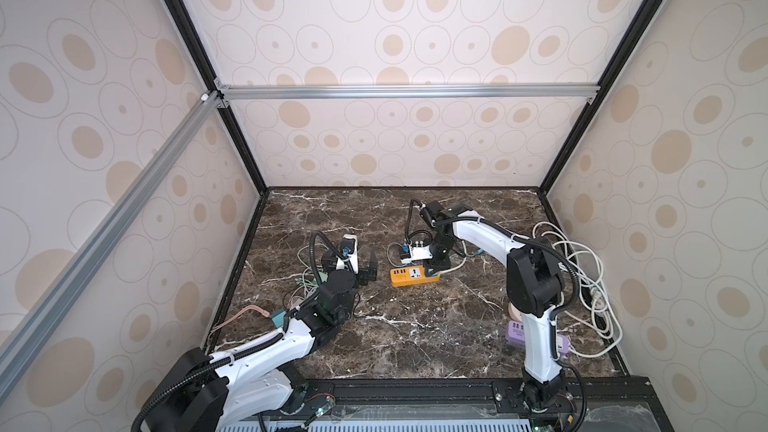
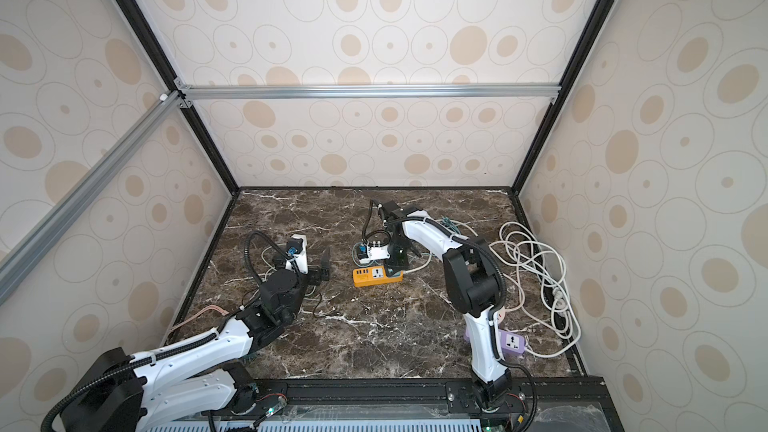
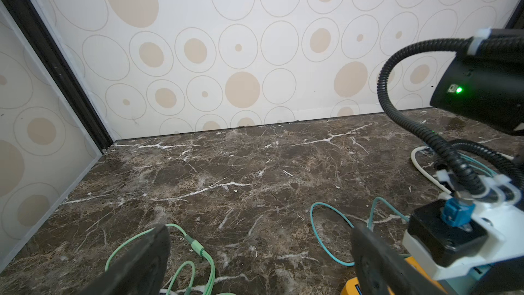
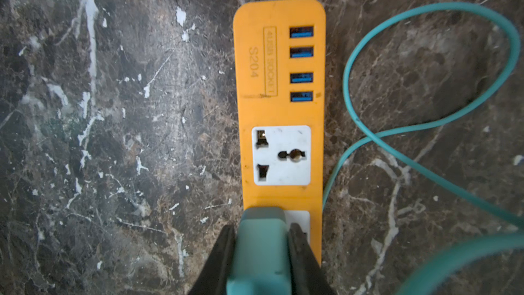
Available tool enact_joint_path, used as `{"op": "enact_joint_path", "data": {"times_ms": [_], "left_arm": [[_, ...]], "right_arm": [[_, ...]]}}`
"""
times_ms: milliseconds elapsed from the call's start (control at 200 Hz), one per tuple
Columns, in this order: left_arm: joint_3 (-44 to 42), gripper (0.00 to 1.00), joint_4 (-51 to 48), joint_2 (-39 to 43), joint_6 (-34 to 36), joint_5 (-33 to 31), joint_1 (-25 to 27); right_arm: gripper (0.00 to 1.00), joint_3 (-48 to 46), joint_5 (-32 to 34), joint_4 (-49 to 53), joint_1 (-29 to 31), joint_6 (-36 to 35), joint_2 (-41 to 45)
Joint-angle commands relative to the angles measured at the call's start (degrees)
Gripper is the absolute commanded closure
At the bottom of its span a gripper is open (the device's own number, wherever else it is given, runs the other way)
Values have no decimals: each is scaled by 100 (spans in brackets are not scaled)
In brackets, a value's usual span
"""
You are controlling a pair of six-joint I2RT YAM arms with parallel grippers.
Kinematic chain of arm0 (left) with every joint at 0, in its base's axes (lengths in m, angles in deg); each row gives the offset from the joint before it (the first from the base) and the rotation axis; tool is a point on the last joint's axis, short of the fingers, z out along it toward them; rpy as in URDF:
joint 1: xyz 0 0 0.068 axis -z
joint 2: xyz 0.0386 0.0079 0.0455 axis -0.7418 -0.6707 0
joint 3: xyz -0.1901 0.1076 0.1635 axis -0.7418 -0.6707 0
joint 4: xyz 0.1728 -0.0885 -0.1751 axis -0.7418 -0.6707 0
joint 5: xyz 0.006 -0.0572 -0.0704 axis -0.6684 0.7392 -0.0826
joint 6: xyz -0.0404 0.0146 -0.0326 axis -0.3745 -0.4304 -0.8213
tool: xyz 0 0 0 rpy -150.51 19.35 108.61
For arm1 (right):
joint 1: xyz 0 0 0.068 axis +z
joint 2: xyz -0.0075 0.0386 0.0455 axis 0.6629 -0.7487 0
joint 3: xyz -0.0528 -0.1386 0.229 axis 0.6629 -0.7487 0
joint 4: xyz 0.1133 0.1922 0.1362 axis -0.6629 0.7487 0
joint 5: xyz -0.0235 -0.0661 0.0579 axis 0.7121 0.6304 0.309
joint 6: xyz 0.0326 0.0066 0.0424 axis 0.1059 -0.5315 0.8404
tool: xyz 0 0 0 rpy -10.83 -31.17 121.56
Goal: Insert the plug
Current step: 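Push the teal plug into the orange strip socket, open right gripper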
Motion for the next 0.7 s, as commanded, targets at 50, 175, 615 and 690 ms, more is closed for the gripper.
{"op": "enact_joint_path", "data": {"times_ms": [50,175,615,690], "left_arm": [[322,2,4,-101,-60,37,-45],[352,1,25,-170,-103,37,-45],[396,2,48,-280,-95,239,-62],[388,2,15,-280,-139,257,-77]], "right_arm": [[100,-624,338,189,35,168,-569],[100,-577,38,55,110,577,-320],[59,125,-160,556,328,1297,140],[49,76,-494,337,206,1438,476]]}}
